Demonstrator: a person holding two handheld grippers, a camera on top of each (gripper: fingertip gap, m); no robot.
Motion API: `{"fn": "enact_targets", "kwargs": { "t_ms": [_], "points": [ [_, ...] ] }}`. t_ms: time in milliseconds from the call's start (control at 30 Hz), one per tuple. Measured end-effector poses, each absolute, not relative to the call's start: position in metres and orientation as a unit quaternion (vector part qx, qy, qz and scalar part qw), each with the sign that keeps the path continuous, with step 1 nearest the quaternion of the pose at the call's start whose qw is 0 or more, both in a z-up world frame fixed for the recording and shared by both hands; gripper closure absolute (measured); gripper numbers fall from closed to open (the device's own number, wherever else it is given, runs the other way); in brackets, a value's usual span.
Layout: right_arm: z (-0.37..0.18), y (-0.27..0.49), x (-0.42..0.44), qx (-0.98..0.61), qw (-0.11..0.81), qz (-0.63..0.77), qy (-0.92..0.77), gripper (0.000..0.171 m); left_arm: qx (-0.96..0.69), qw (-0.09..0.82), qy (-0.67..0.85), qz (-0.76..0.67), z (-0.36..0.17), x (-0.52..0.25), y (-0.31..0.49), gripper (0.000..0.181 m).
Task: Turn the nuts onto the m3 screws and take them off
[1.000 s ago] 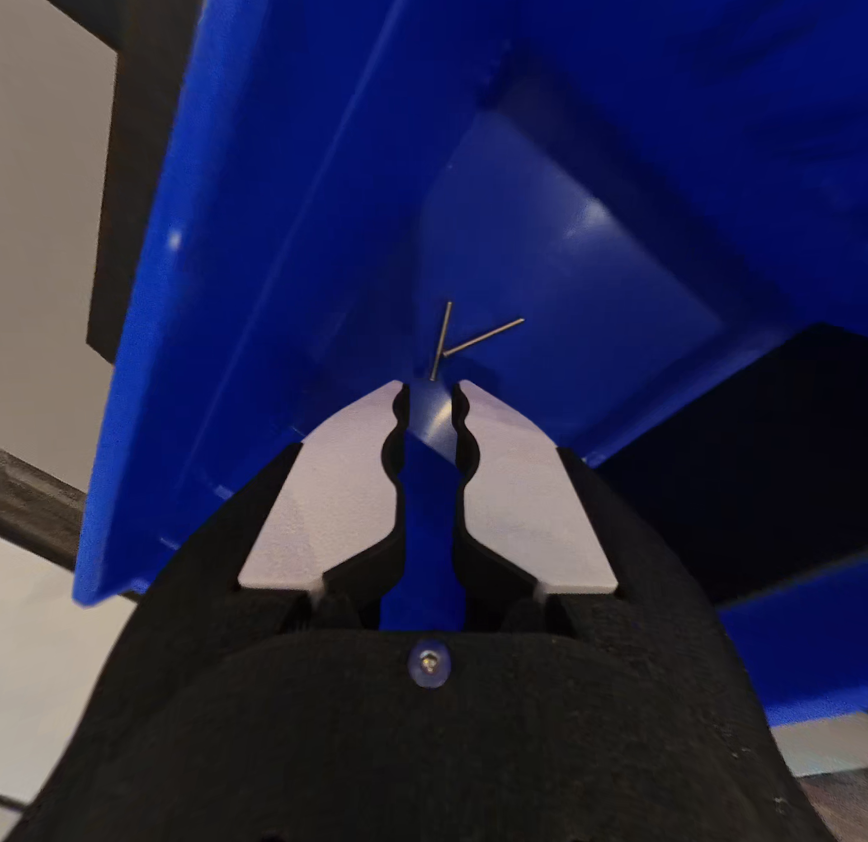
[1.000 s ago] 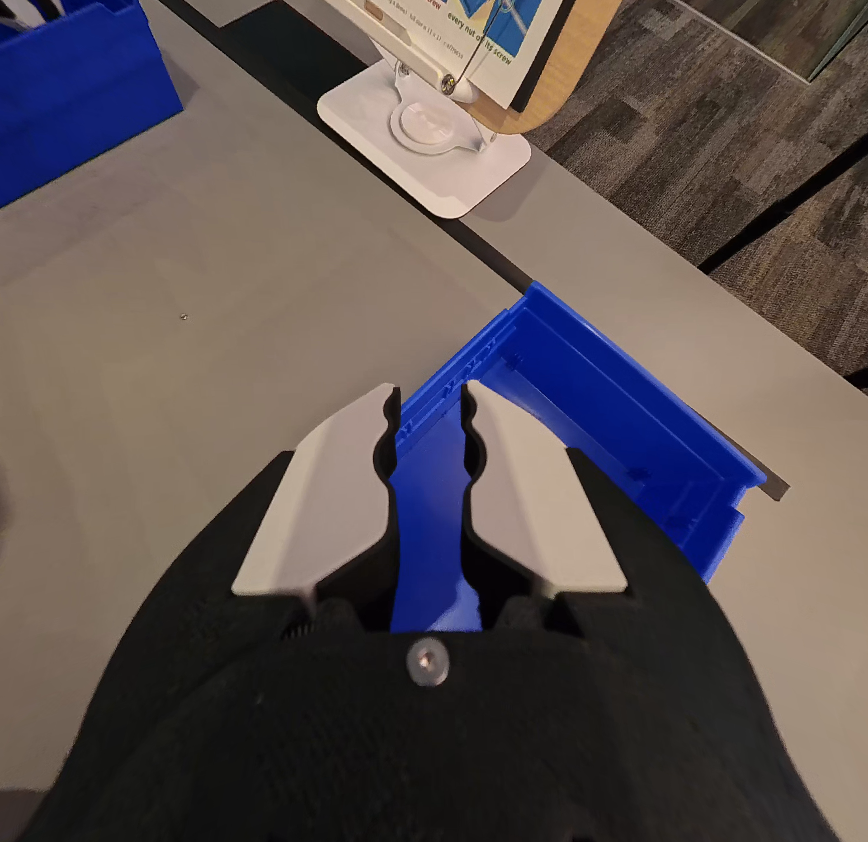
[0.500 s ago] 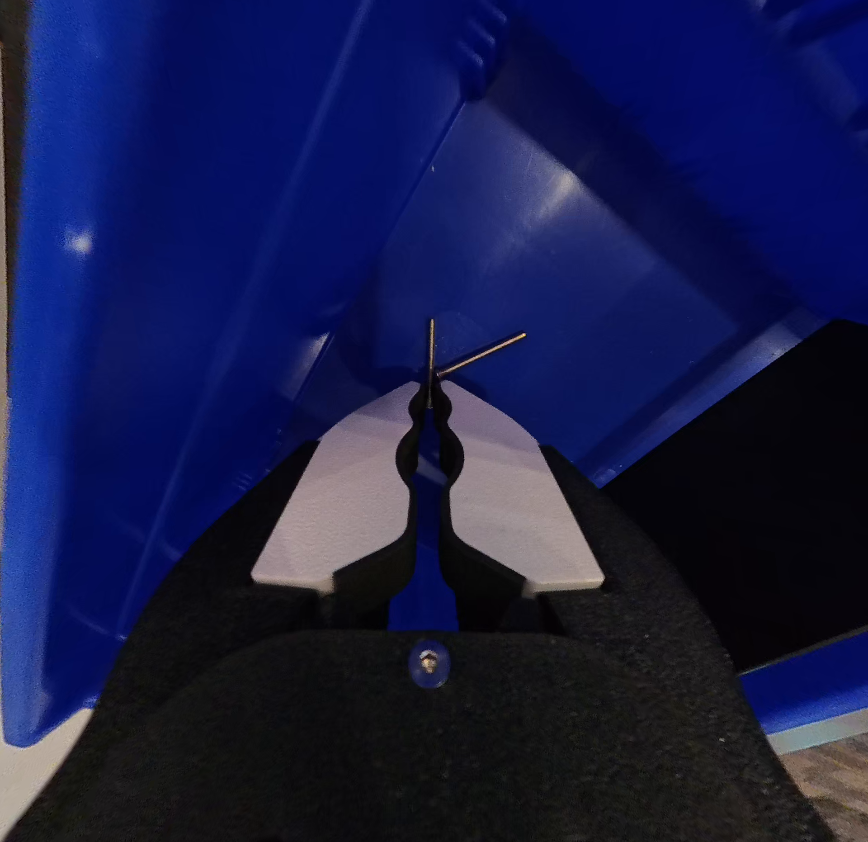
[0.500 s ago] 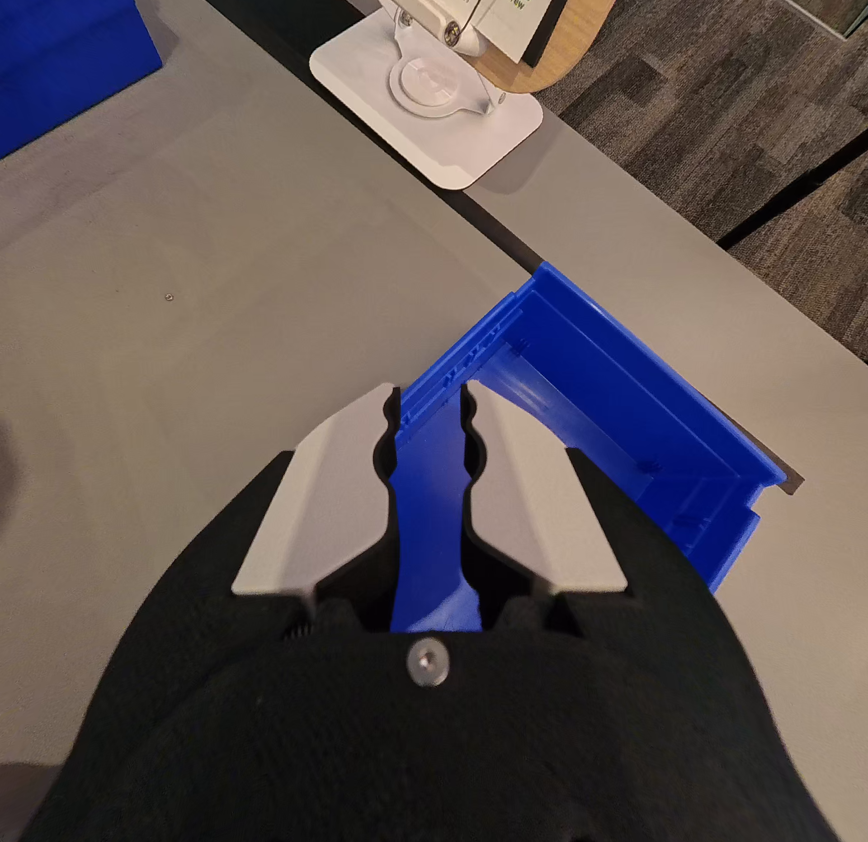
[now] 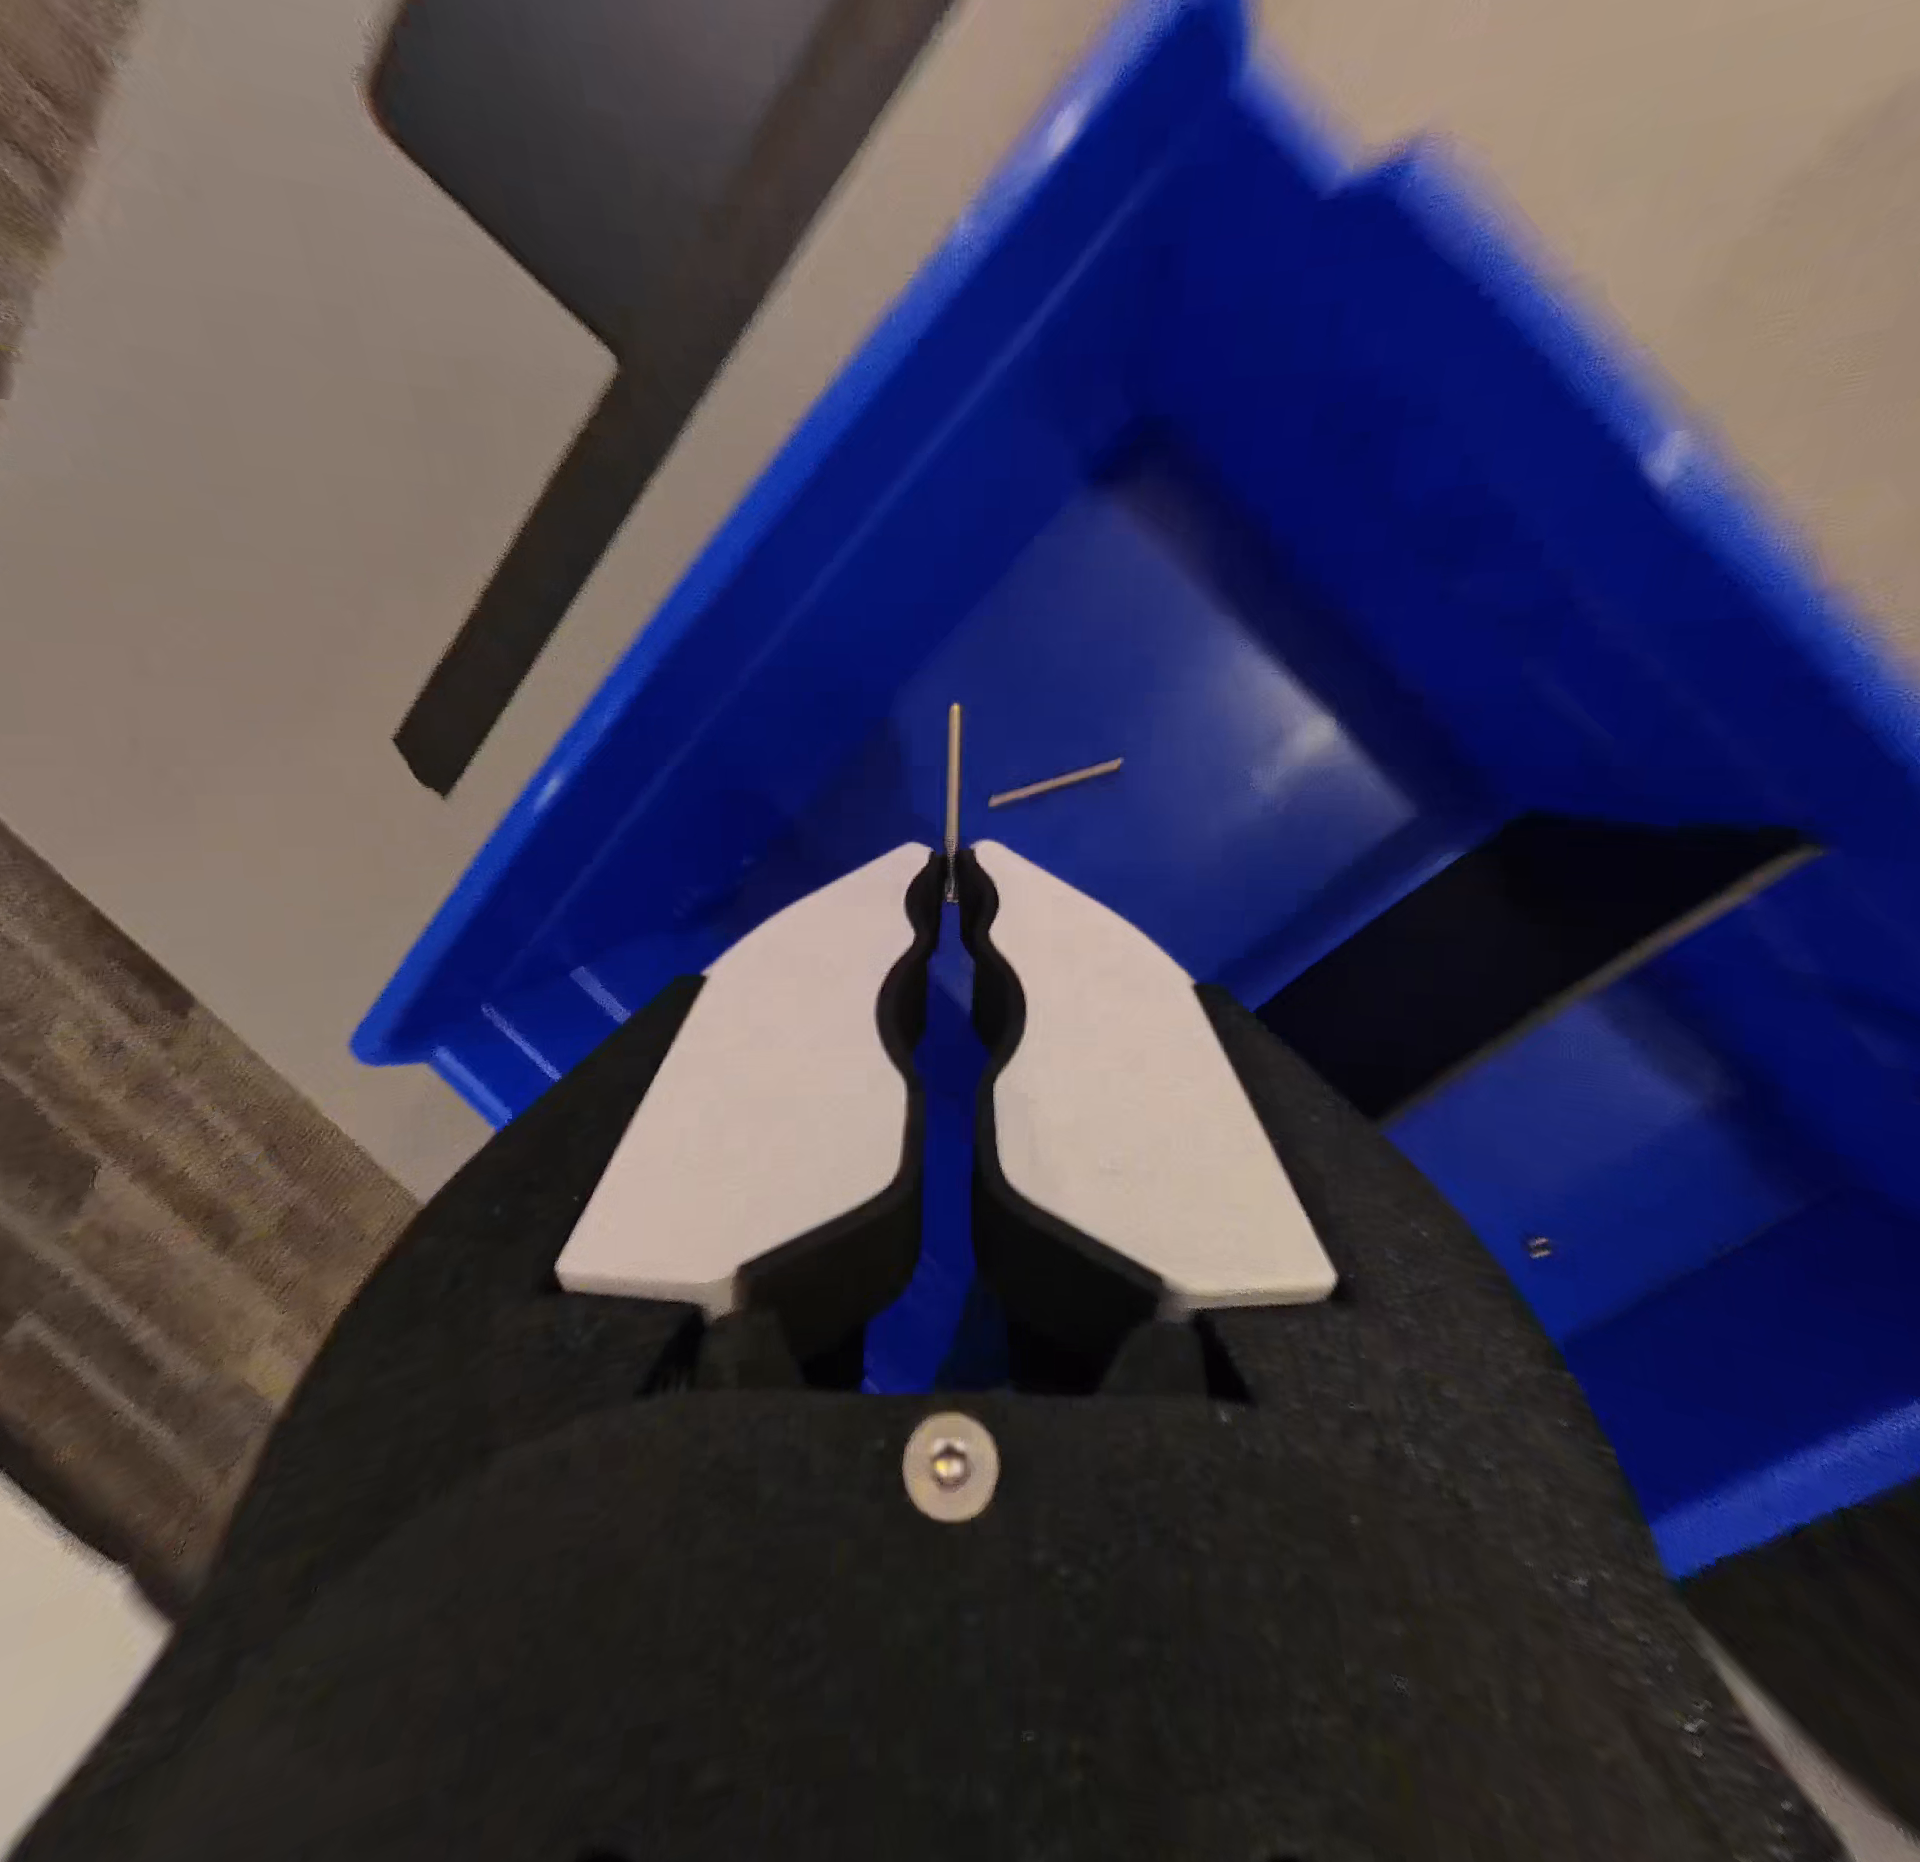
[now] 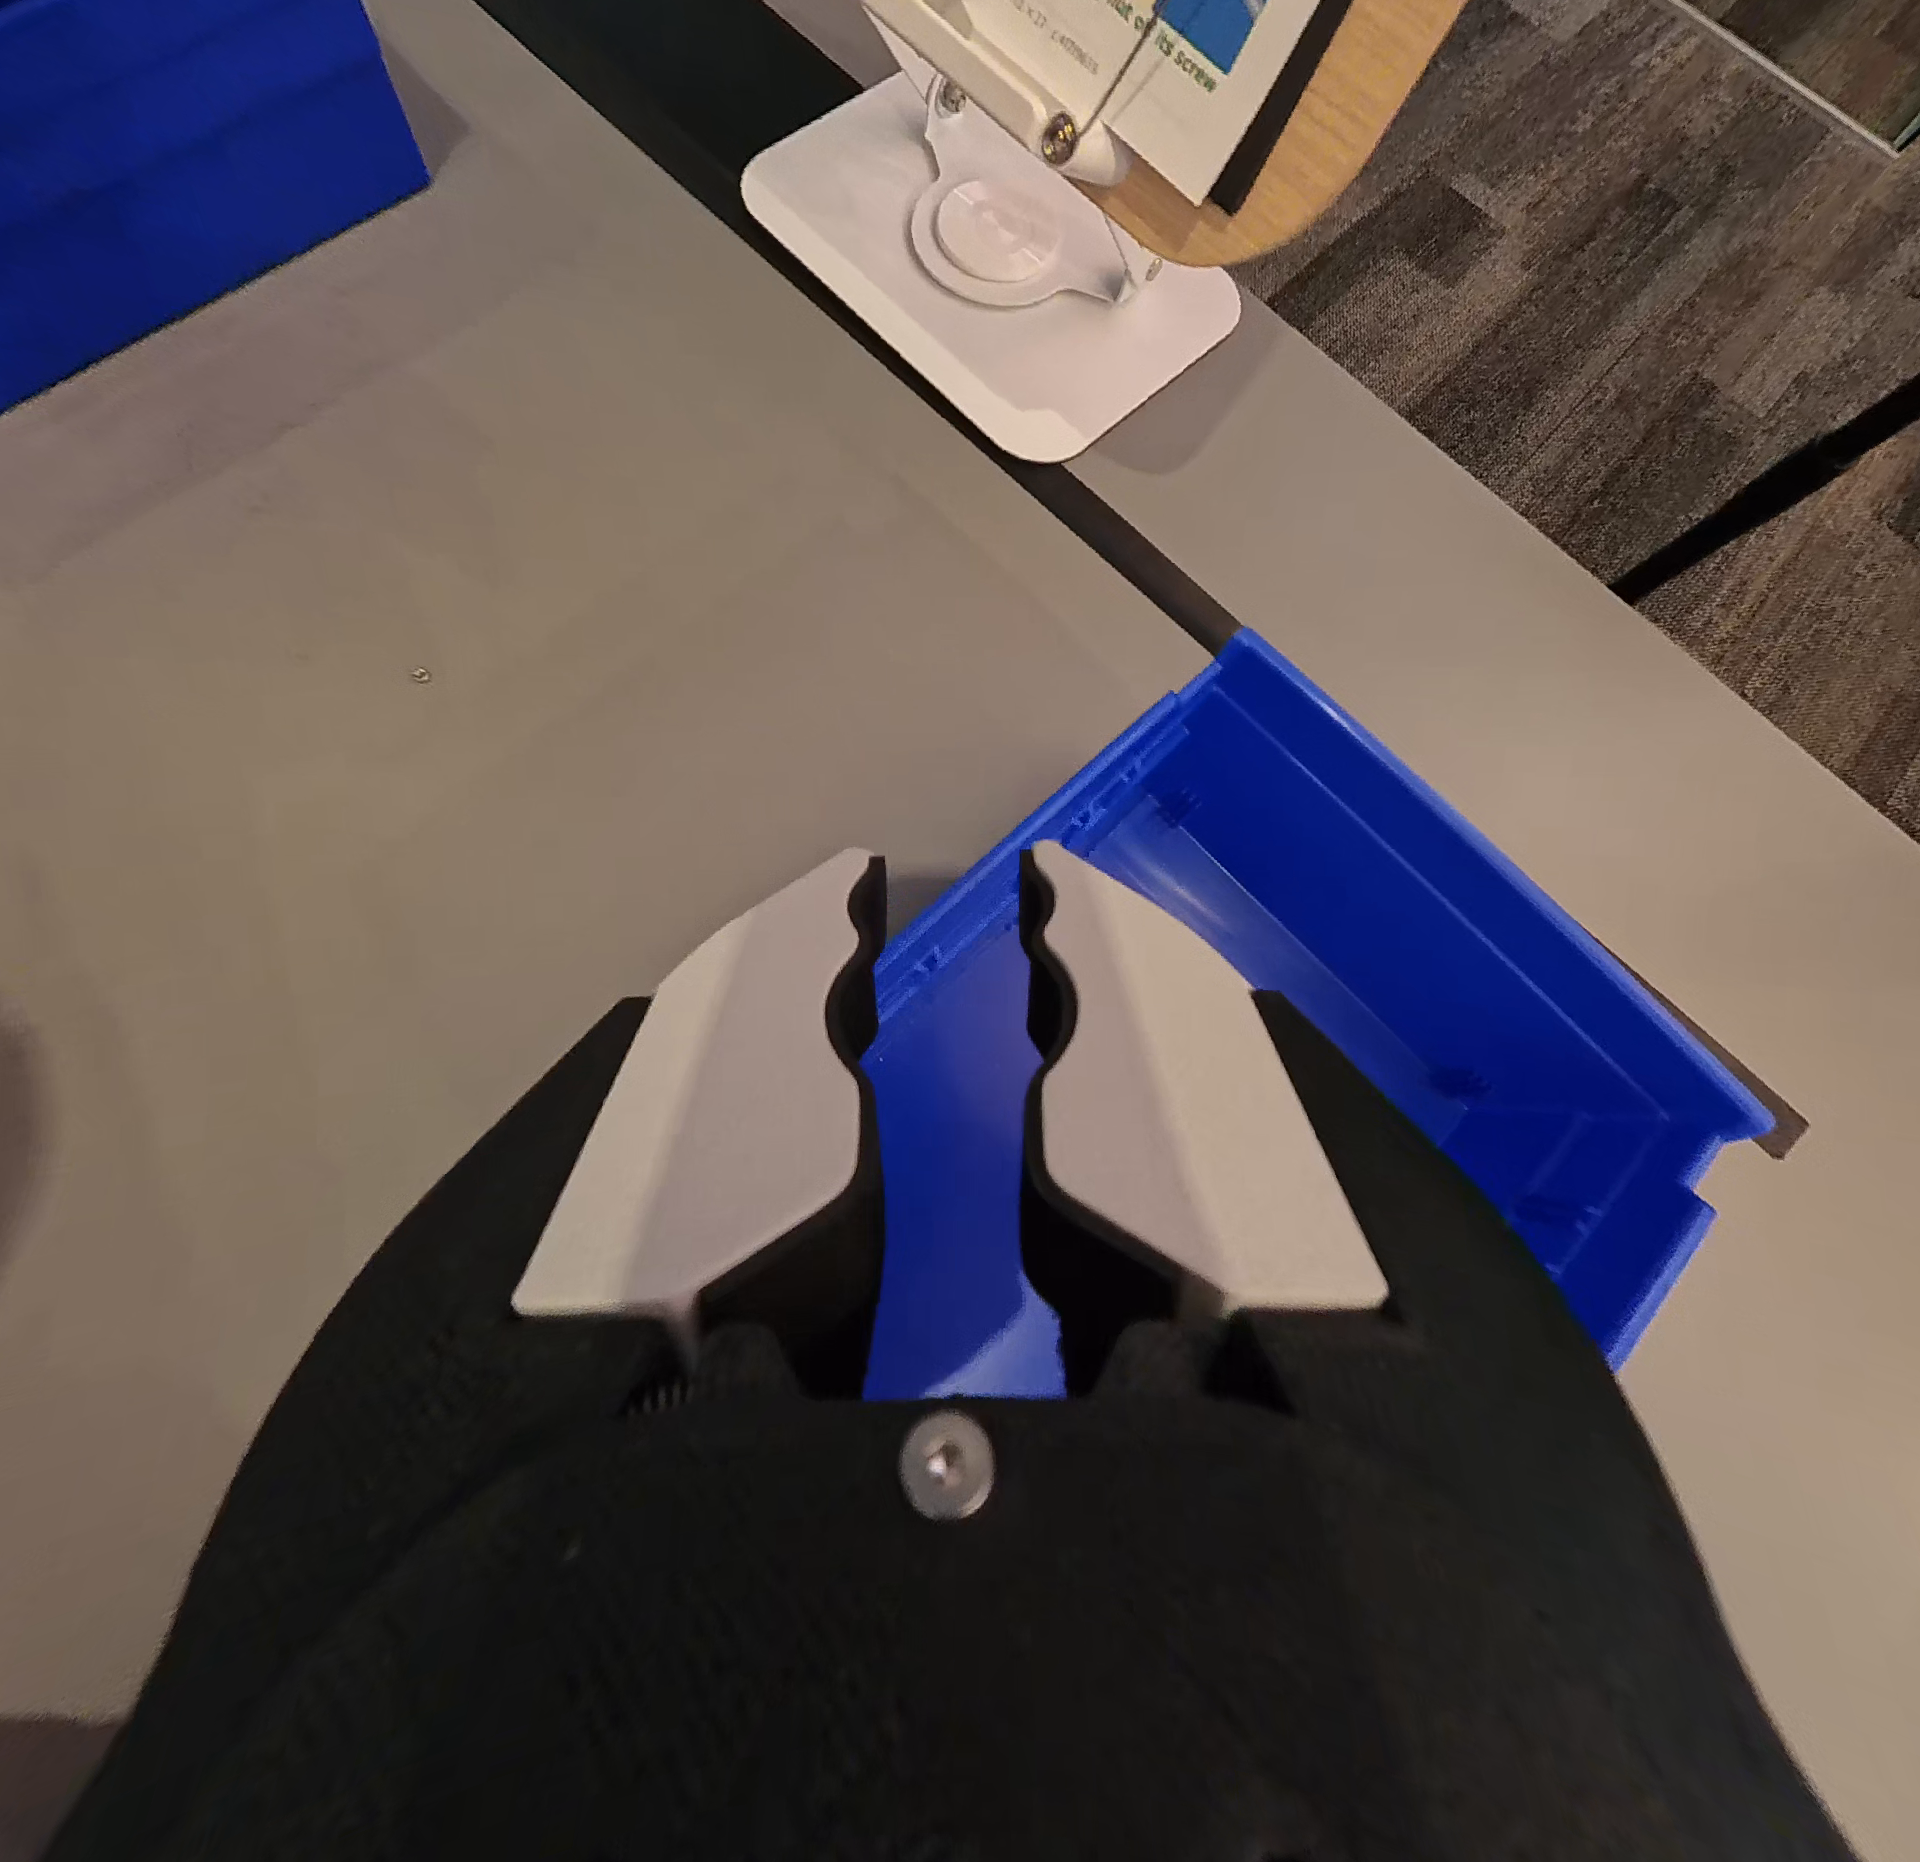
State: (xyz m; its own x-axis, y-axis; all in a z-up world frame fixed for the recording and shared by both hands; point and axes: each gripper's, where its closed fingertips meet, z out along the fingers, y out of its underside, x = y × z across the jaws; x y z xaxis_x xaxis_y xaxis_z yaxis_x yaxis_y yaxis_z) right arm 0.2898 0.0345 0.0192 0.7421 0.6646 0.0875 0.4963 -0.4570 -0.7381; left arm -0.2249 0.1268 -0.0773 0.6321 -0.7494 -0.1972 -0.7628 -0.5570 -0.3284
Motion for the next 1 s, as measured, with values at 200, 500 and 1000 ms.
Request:
{"fn": "enact_targets", "kwargs": {
  "t_ms": [200,500,1000],
  "points": [
    [0.038,0.028,0.248,-0.804,0.43,0.156,-0.38,0.146,-0.834,0.336,0.414,-0.142,0.008,-0.126,0.094,0.178],
    [0.079,-0.01,0.16,-0.697,0.48,0.302,-0.44,0.145,-0.685,0.365,0.386,-0.499,0.1,0.023,0.0,0.179],
    [0.113,-0.045,0.086,-0.588,0.464,0.54,-0.384,0.14,-0.633,0.346,0.466,-0.512,0.091,0.094,-0.061,0.179]
  ]
}}
